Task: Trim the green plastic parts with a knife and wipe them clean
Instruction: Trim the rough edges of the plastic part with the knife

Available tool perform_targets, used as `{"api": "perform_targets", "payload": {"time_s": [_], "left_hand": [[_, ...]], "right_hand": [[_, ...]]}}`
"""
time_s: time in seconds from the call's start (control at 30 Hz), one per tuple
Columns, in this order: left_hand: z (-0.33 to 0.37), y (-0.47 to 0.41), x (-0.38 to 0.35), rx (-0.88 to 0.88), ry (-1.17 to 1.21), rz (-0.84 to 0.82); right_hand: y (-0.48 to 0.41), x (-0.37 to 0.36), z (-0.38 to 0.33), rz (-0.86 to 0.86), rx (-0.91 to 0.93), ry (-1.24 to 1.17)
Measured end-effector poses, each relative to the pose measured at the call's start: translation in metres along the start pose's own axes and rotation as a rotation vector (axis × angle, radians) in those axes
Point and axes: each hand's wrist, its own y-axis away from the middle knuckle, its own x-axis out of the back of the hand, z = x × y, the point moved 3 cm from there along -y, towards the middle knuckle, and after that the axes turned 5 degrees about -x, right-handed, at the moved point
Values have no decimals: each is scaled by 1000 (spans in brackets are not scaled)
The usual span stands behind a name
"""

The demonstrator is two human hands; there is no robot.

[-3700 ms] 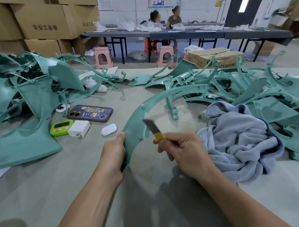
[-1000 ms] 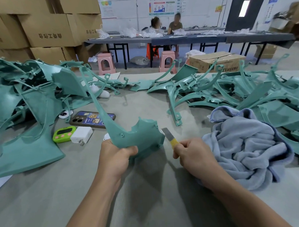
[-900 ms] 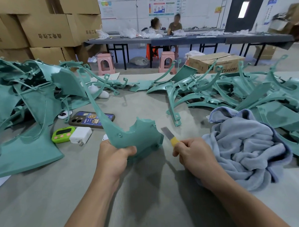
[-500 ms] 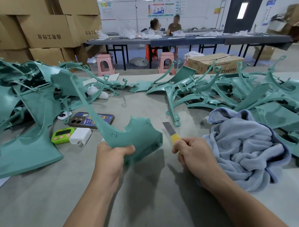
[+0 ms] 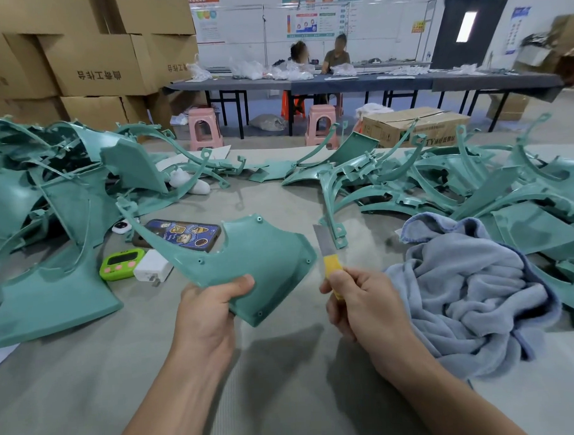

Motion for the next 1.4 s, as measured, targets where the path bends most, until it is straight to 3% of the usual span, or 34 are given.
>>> {"api": "perform_targets", "payload": {"time_s": [0.07,0.2,0.4,0.6,0.77,0.9,1.0,1.07,1.17,1.3,1.4], "left_hand": [[-1,1,-3,-12,9,-7],[1,-3,0,-30,57,25],[3,-1,0,-68,16,1],[6,-8,6,-51,118,36],[3,-4,1,-38,68,1],[3,-4,-1,-17,109,2],[7,-7,3,22,160,5],[6,-6,1,35,150,2],[5,-4,-3,37,161,12],[4,-4,-5,57,203,13],[5,-4,-5,64,214,13]], "right_hand": [[1,-4,-1,-11,12,-21],[-1,-2,6,6,-73,166],[2,0,-8,-80,-11,-118],[0,2,-1,-75,-93,133],[4,-4,-4,-83,-1,-1],[-5,5,4,71,-94,181],[-7,12,1,100,-86,12],[-3,10,-6,60,31,-49],[8,2,-14,-28,284,223],[23,-9,-17,-268,456,629],[22,-10,-18,-178,449,790]]}}
